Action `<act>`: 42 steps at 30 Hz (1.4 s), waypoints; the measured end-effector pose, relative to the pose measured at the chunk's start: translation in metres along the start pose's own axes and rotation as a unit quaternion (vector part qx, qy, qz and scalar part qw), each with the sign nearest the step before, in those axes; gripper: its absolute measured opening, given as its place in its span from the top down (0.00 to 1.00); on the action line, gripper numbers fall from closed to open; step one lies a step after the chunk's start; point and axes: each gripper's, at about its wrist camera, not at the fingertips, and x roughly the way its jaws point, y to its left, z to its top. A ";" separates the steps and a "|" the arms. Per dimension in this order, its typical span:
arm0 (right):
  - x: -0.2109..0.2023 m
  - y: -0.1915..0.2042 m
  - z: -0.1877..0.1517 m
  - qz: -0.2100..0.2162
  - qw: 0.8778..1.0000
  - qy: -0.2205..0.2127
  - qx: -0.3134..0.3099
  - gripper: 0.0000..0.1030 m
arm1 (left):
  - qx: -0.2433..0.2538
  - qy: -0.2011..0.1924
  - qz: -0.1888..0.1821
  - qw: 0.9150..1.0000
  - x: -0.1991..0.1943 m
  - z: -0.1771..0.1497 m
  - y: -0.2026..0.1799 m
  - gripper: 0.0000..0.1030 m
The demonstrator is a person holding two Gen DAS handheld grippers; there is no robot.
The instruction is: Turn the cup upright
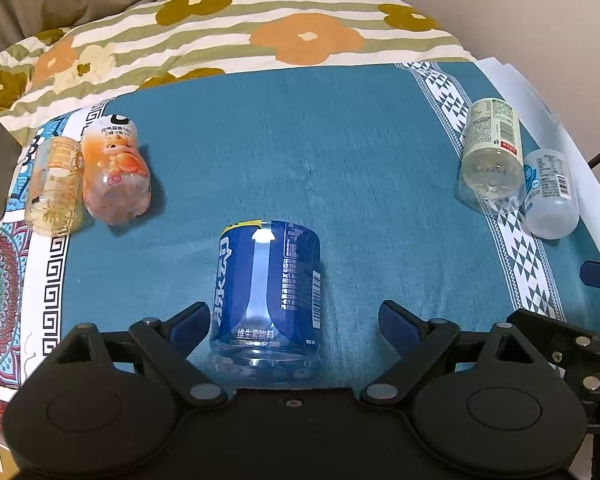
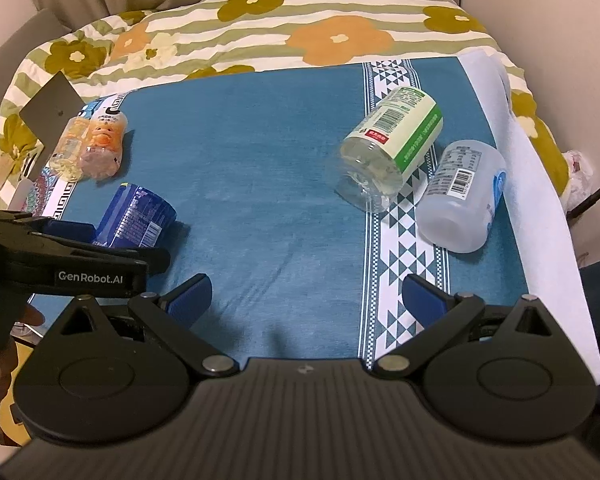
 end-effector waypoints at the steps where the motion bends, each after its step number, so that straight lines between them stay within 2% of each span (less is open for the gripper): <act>1: 0.000 0.000 0.000 0.000 1.000 0.000 -0.001 0.00 | 0.001 0.000 0.000 1.000 0.000 0.000 0.000 0.09; 7: -0.002 0.000 0.000 0.002 1.000 -0.003 -0.001 0.00 | 0.004 -0.005 0.005 1.000 -0.007 -0.001 0.001 0.09; 13: -0.007 0.003 0.005 0.010 1.000 -0.007 -0.011 0.00 | -0.012 -0.025 0.007 1.000 -0.030 -0.007 0.008 0.08; 16: -0.012 0.006 0.015 0.023 1.000 -0.007 -0.019 0.00 | -0.035 -0.043 0.003 0.998 -0.047 -0.015 0.017 0.01; 19: -0.015 0.014 0.030 0.044 0.999 -0.001 -0.025 0.00 | -0.051 -0.060 0.010 0.997 -0.065 -0.024 0.030 0.00; 23: -0.012 0.029 0.053 0.092 0.996 0.023 0.003 0.00 | -0.056 -0.060 0.010 0.997 -0.073 -0.038 0.053 0.00; 27: 0.005 0.049 0.070 0.125 0.990 0.055 0.040 0.00 | -0.068 -0.051 0.001 0.996 -0.073 -0.053 0.079 0.00; 32: 0.052 0.066 0.081 0.158 0.972 0.122 0.123 0.00 | -0.079 -0.042 -0.006 0.996 -0.069 -0.070 0.110 0.00; 36: 0.085 0.078 0.083 0.156 0.962 0.154 0.164 0.00 | -0.077 -0.033 -0.009 0.996 -0.062 -0.078 0.130 0.00; 42: 0.110 0.086 0.080 0.130 0.961 0.163 0.182 0.10 | -0.072 -0.024 -0.025 0.997 -0.053 -0.079 0.148 0.00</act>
